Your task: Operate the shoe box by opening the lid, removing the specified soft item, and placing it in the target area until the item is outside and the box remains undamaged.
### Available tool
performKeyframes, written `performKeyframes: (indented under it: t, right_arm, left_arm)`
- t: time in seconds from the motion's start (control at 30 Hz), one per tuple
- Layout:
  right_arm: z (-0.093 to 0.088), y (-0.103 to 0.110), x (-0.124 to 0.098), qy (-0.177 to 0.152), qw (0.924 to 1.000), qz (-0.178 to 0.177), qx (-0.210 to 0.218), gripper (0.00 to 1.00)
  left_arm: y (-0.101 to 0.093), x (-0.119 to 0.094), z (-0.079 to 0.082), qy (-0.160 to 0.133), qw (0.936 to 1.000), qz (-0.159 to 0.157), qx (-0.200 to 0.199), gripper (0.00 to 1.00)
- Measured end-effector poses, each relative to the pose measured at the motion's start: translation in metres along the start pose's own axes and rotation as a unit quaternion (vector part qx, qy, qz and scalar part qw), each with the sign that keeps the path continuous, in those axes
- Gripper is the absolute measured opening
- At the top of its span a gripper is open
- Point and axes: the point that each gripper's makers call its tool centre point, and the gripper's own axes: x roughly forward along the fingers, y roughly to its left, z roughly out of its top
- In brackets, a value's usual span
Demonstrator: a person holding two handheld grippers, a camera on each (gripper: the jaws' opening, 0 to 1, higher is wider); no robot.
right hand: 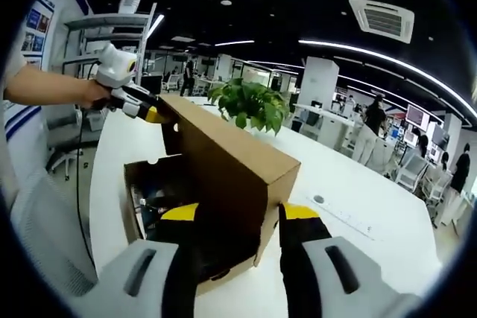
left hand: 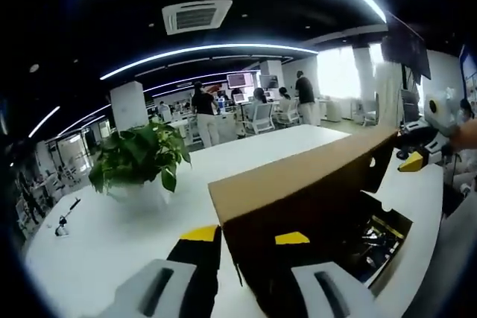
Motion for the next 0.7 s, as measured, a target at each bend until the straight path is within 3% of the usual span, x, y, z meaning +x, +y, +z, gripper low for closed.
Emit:
performKeyframes:
  t: [0.4, 0.53, 0.7]
  right_arm:
    - [0.004, -0.020, 0.013, -0.003, 0.9999, -0.011, 0.006, 0.33]
    - [0.005, -0.025, 0.016, -0.004, 0.9998, -0.017, 0.008, 0.31]
    - [0.004, -0.032, 0.019, -0.006, 0.9995, -0.030, 0.007, 0.27]
  left_arm:
    - [0.016, 0.017, 0.006, 0.000, 0.9998, 0.019, -0.001, 0.13]
    - [0.023, 0.021, 0.007, 0.001, 0.9995, 0.031, 0.003, 0.05]
    - [0.026, 0.028, 0.008, 0.003, 0.9996, 0.030, 0.000, 0.04]
